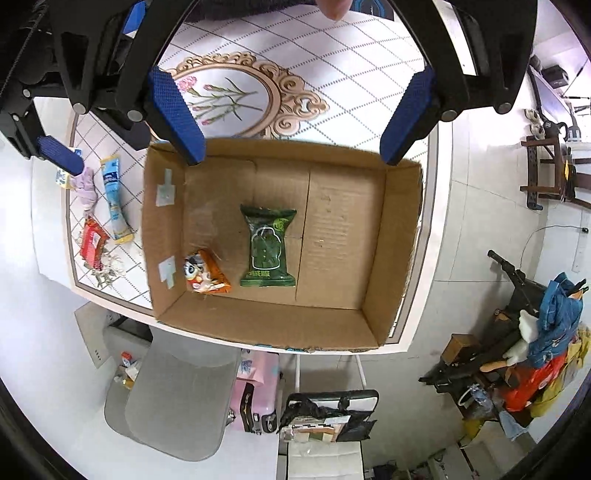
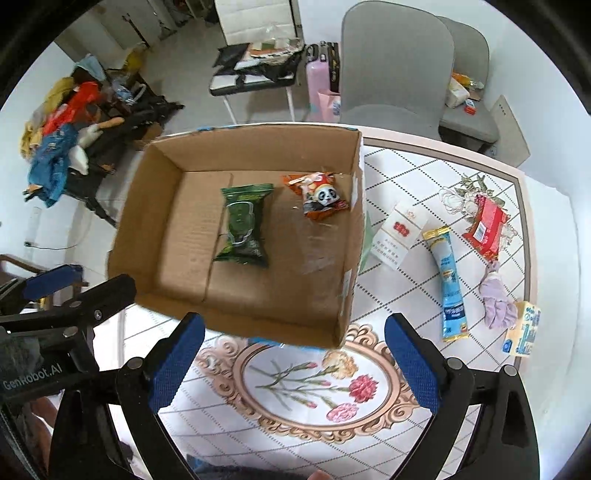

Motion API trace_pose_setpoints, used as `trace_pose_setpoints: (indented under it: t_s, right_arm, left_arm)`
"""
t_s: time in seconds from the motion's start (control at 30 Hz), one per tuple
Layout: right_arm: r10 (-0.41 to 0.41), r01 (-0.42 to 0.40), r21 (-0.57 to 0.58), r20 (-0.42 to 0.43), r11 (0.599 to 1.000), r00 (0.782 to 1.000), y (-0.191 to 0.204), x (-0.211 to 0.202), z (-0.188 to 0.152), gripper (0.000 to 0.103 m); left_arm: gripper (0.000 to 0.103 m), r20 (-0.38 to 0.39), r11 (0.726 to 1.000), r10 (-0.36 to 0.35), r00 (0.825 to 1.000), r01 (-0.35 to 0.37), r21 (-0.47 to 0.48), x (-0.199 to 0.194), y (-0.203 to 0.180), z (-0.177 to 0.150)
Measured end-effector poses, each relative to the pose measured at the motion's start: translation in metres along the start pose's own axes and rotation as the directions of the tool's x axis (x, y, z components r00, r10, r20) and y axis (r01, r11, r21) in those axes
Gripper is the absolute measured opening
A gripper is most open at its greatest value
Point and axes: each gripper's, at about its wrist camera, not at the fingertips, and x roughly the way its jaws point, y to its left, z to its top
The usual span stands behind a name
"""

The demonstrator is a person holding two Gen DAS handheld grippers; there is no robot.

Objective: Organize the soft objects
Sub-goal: 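Grasp the lavender cloth with left tool while right tool grasps yellow-blue box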

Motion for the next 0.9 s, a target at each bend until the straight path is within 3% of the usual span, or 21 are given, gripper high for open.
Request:
trace_pose_setpoints:
  t_s: [0.17, 0.27, 0.47, 0.6, 0.73, 0.87, 0.9]
  right_arm:
    - [0.043, -0.043, 0.003, 0.015, 0.999, 0.999, -0.013, -0.02, -0.012, 0.1]
    - [0.064, -0.065, 0.043, 0.027, 0.997, 0.998, -0.041, -0.034, -0.019, 0.1]
    - [0.028, -0.037, 0.21, 0.045, 0.977, 0.999, -0.15, -0.056, -0.036, 0.1]
    - [-0.085, 0.078, 0.361, 0.004, 0.929, 0.996, -0.252, -0.049, -0.049, 0.1]
    - [-0.131, 0.158, 0.452, -0.091, 0.878, 0.987, -0.342, -0.013, -0.063, 0.1]
    - [-0.11, 0.184, 0.482, -0.177, 0.857, 0.978, -0.397, 0.035, -0.072, 0.1]
    - [-0.097, 0.184, 0.483, -0.199, 0.856, 0.975, -0.408, 0.049, -0.073, 0.099]
  left_arm:
    - [0.097, 0.028, 1.0, -0.006, 1.0, 0.007, -0.004, -0.023, -0.017, -0.01]
    - [0.097, 0.053, 1.0, -0.02, 0.998, 0.019, 0.018, -0.036, -0.04, -0.012]
    - [0.097, 0.068, 0.986, -0.067, 0.995, 0.056, 0.154, -0.042, -0.128, -0.007]
    - [0.097, -0.038, 0.964, -0.137, 0.99, 0.142, 0.227, -0.005, -0.204, 0.0]
    - [0.097, -0.172, 0.94, -0.153, 0.973, 0.197, 0.279, 0.051, -0.282, 0.005]
    - [0.097, -0.305, 0.929, -0.126, 0.944, 0.22, 0.297, 0.12, -0.351, 0.01]
    - [0.097, -0.354, 0.929, -0.119, 0.928, 0.229, 0.289, 0.144, -0.369, 0.014]
